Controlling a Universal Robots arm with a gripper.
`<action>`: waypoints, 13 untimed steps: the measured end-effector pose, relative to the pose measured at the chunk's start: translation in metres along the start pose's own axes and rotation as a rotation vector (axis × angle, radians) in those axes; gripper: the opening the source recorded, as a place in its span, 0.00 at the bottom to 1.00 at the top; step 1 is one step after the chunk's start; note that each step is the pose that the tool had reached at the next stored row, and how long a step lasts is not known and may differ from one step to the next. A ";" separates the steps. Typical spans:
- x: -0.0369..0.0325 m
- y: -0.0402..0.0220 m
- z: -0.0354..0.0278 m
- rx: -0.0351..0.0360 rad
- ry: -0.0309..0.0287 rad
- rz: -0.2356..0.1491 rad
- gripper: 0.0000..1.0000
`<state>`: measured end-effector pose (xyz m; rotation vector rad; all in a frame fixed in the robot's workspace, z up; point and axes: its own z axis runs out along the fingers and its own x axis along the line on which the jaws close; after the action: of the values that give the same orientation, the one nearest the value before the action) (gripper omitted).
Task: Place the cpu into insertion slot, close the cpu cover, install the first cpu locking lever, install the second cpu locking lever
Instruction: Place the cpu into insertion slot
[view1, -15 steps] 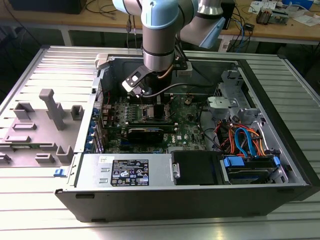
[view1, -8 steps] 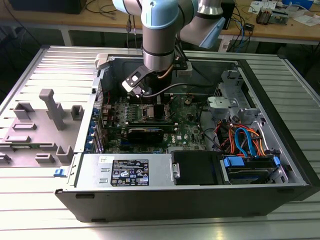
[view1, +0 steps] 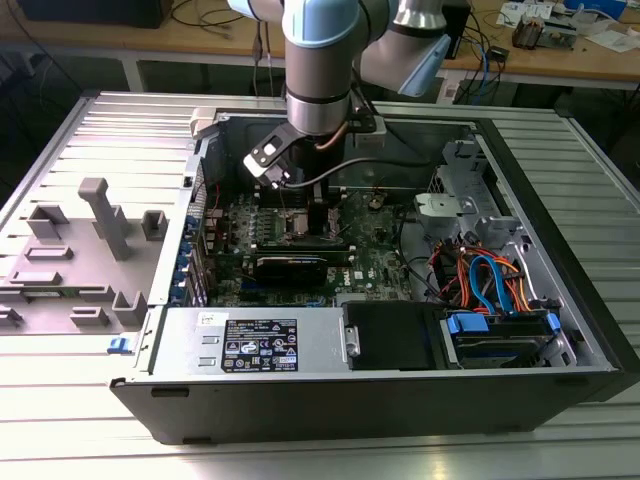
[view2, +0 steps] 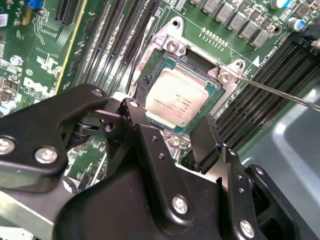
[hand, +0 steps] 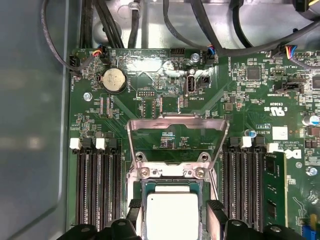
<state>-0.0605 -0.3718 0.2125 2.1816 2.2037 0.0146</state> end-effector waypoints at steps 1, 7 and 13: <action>-0.0001 0.0001 -0.0024 0.0010 0.0000 0.000 0.62; -0.0002 0.0007 -0.0102 0.0087 0.0001 0.000 0.29; -0.0003 0.0010 -0.0106 0.0112 0.0001 0.000 0.11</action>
<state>-0.0599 -0.3718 0.2231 2.1870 2.2095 0.0023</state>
